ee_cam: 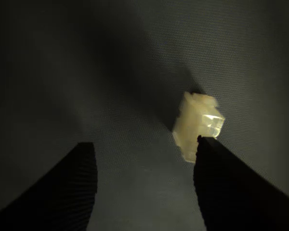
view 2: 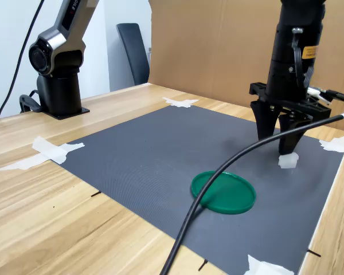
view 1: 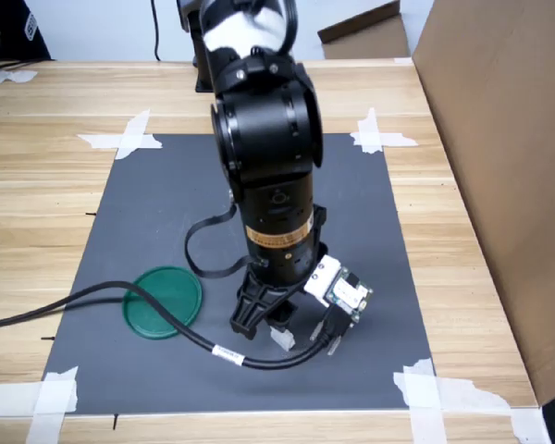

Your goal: Grasp a white terminal and put it in the green lid.

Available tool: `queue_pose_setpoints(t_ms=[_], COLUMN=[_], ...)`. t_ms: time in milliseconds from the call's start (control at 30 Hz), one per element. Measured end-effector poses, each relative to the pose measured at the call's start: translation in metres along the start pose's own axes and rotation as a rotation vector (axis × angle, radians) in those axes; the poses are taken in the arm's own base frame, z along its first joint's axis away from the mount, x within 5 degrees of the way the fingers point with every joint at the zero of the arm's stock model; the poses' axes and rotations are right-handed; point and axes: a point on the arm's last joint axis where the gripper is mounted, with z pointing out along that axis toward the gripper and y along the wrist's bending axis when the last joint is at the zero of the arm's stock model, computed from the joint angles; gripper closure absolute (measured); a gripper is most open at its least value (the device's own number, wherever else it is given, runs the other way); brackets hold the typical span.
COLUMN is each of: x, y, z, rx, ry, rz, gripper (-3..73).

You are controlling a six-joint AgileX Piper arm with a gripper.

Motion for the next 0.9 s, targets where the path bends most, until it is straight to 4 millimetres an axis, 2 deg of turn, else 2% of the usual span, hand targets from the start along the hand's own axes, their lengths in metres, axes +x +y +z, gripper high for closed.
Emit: queue_pose_setpoints(t_ms=[167, 300, 833, 900], x=[0.002, 0.005, 0.003, -0.002], y=[-0.010, -0.012, -0.013, -0.017], z=[0.011, 0.024, 0.024, 0.017], rx=[0.075, 0.059, 0.076, 0.074], ry=[0.024, 0.043, 0.015, -0.007], rz=[0.015, 0.043, 0.126, 0.165], gripper=[17.9, 18.2, 18.4, 18.4])
